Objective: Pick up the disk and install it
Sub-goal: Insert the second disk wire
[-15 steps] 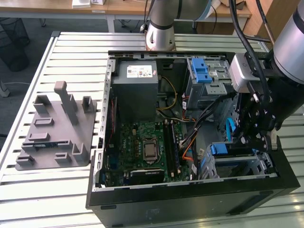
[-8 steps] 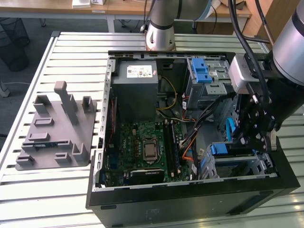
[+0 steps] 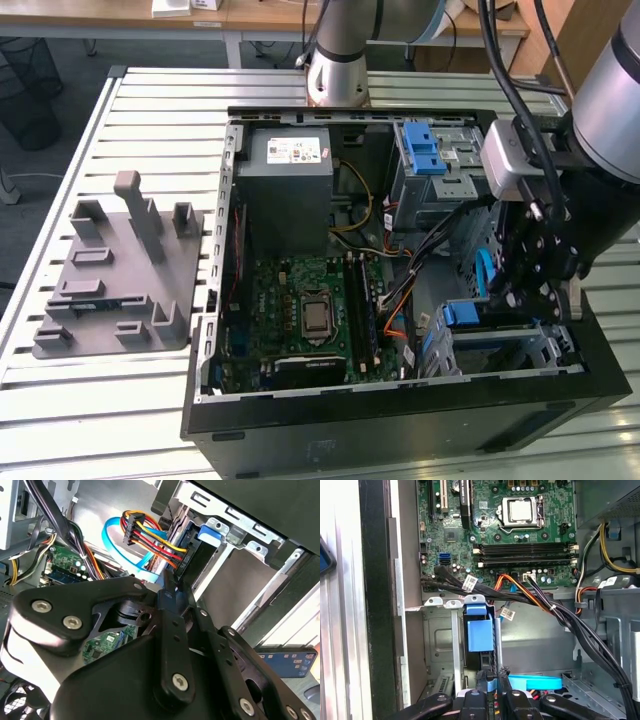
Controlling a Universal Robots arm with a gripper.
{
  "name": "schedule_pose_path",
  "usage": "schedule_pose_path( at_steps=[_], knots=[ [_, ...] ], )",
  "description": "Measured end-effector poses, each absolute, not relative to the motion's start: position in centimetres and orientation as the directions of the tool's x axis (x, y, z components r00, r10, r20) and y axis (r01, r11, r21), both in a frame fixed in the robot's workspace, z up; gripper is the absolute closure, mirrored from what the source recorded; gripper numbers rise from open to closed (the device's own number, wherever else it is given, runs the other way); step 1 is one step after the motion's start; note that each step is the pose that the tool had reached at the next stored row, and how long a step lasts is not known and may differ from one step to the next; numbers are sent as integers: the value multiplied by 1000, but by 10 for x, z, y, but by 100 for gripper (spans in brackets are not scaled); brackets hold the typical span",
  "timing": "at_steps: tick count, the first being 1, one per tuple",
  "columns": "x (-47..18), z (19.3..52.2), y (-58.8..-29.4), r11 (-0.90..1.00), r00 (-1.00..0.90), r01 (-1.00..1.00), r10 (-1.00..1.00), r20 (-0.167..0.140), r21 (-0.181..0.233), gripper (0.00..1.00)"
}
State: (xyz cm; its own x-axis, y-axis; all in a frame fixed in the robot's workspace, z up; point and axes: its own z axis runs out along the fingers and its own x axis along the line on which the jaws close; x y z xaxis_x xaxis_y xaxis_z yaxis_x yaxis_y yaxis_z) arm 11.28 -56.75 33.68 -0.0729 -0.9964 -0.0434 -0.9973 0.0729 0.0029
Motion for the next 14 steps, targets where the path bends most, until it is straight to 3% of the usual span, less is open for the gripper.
schedule_pose_path(
  at_steps=[14],
  knots=[
    [115,335,-567,73,-73,-997,-997,-30,-1,77]
  ],
)
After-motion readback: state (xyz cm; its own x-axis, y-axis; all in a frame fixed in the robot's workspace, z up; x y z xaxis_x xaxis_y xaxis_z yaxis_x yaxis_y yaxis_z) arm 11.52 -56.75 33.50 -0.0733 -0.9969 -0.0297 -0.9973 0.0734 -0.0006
